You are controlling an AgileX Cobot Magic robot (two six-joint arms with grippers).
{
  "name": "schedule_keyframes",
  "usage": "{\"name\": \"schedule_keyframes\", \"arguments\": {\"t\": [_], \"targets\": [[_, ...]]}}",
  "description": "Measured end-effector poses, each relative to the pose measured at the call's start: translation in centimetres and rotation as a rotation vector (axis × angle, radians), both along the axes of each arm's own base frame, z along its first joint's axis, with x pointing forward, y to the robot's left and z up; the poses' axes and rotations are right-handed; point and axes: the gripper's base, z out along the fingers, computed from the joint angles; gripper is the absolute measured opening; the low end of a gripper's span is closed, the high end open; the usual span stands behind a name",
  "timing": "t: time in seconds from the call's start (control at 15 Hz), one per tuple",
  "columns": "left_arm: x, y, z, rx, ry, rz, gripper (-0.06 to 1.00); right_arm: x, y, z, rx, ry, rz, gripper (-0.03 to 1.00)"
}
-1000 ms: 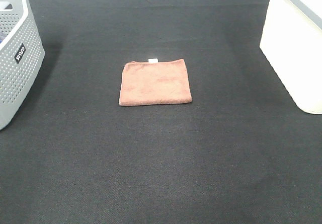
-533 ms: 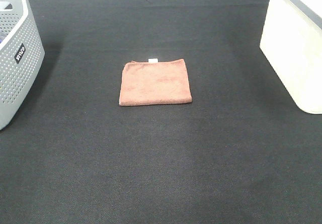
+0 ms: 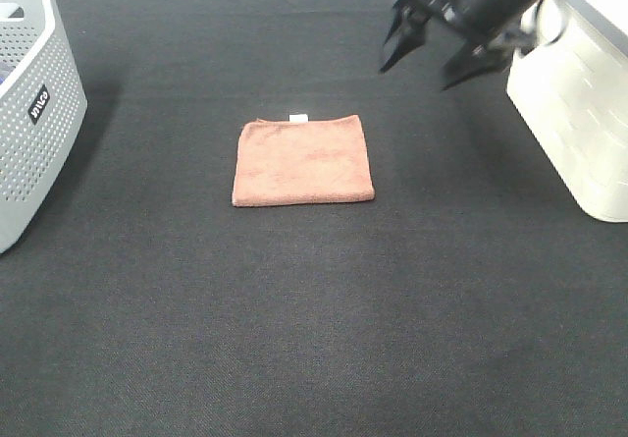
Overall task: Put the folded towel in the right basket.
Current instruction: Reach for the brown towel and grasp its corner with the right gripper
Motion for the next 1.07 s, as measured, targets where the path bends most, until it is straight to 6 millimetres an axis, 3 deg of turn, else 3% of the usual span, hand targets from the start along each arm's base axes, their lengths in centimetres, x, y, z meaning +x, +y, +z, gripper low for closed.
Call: {"name": "schedule_keyframes", "arguments": {"t": [0.47,1.07], "targets": [[0.0,0.0,0.0,0.000,0.000,0.000,0.87,5.4,2.0,-8.4,0.050,0.175,0.049,0.76],[0.0,0.0,0.0,0.000,0.000,0.000,0.87,7.5,2.6,-13.3,0.072,0.167,0.042,0.76]]}}
